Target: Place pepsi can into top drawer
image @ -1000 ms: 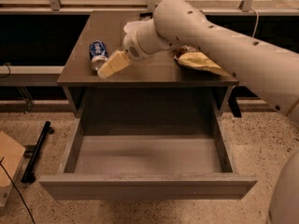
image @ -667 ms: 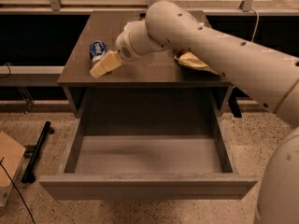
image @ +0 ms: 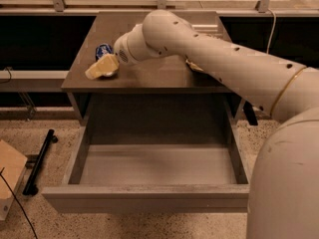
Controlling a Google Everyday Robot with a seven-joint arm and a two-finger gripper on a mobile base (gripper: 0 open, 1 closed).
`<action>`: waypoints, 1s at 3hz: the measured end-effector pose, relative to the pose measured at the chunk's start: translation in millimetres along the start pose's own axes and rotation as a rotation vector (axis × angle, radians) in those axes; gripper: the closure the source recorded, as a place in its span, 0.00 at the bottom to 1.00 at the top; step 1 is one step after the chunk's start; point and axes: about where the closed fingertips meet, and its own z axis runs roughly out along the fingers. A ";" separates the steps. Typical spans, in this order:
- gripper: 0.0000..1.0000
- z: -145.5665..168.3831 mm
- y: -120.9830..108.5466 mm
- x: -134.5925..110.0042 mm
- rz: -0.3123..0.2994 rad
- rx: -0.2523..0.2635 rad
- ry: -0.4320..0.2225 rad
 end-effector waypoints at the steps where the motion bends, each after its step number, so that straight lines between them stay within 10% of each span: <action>1: 0.00 14.3 -4.7 3.7 0.049 0.009 -0.009; 3: 0.03 39.7 -13.9 19.5 0.115 0.019 0.030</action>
Offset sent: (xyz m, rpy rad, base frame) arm 0.0313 0.0055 -0.0445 0.0246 0.1095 -0.1062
